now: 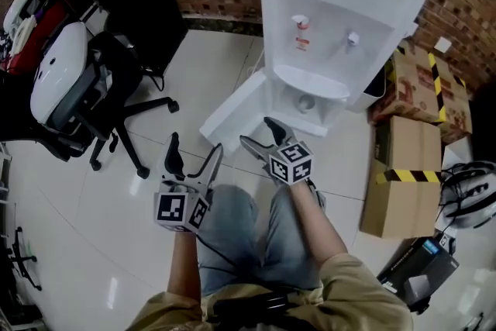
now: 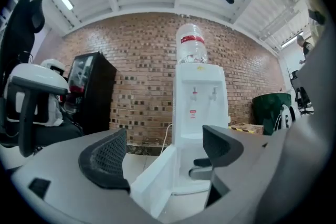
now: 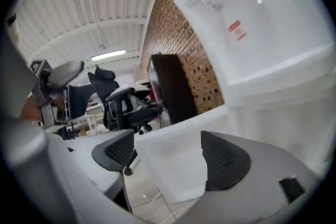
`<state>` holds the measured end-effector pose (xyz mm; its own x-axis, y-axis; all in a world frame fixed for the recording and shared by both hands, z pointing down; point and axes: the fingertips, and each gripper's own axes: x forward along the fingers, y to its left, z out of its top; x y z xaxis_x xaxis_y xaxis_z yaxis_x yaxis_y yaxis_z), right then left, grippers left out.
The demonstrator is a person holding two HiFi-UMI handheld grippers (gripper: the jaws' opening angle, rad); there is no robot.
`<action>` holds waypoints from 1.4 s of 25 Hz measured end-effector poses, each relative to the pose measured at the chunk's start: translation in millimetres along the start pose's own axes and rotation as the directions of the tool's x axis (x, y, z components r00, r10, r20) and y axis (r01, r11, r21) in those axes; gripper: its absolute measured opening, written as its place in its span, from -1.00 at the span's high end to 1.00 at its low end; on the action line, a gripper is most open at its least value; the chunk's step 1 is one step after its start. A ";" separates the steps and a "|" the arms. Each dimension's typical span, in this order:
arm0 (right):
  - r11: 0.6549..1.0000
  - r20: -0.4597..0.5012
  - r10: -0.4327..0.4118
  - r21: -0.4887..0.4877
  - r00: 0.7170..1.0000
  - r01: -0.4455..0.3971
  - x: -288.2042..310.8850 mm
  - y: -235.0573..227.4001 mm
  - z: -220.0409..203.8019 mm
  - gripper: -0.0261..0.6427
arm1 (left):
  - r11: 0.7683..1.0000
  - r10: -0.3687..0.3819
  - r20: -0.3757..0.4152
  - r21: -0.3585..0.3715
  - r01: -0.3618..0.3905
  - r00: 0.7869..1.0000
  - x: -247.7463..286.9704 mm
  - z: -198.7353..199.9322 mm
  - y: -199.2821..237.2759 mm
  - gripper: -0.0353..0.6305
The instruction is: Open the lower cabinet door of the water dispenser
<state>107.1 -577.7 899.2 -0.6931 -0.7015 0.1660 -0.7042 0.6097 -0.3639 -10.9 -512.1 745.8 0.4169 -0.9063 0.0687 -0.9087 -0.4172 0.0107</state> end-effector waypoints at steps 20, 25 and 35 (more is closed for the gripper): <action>0.778 0.398 -0.490 -0.202 0.776 0.595 -301.1 71.5 431.6 -0.27 | 0.976 -0.217 0.030 0.024 0.216 0.976 32.1 315.7 -120.1 -0.39; 0.783 0.426 -0.498 -0.153 0.756 0.602 -347.4 145.1 550.8 -0.26 | 0.975 -0.218 0.010 0.034 0.218 0.976 4.4 456.5 -131.5 -0.39; 0.793 0.362 -0.537 -0.092 0.762 0.603 -402.2 227.0 613.0 -0.26 | 0.971 -0.237 0.003 0.028 0.236 0.972 -58.6 558.4 -162.8 -0.38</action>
<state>320.4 -383.4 188.0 -0.0938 -0.9955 -0.0100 -0.9901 0.0943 -0.1039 123.1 -428.4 183.0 0.6202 -0.7821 0.0612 -0.7835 -0.6214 -0.0012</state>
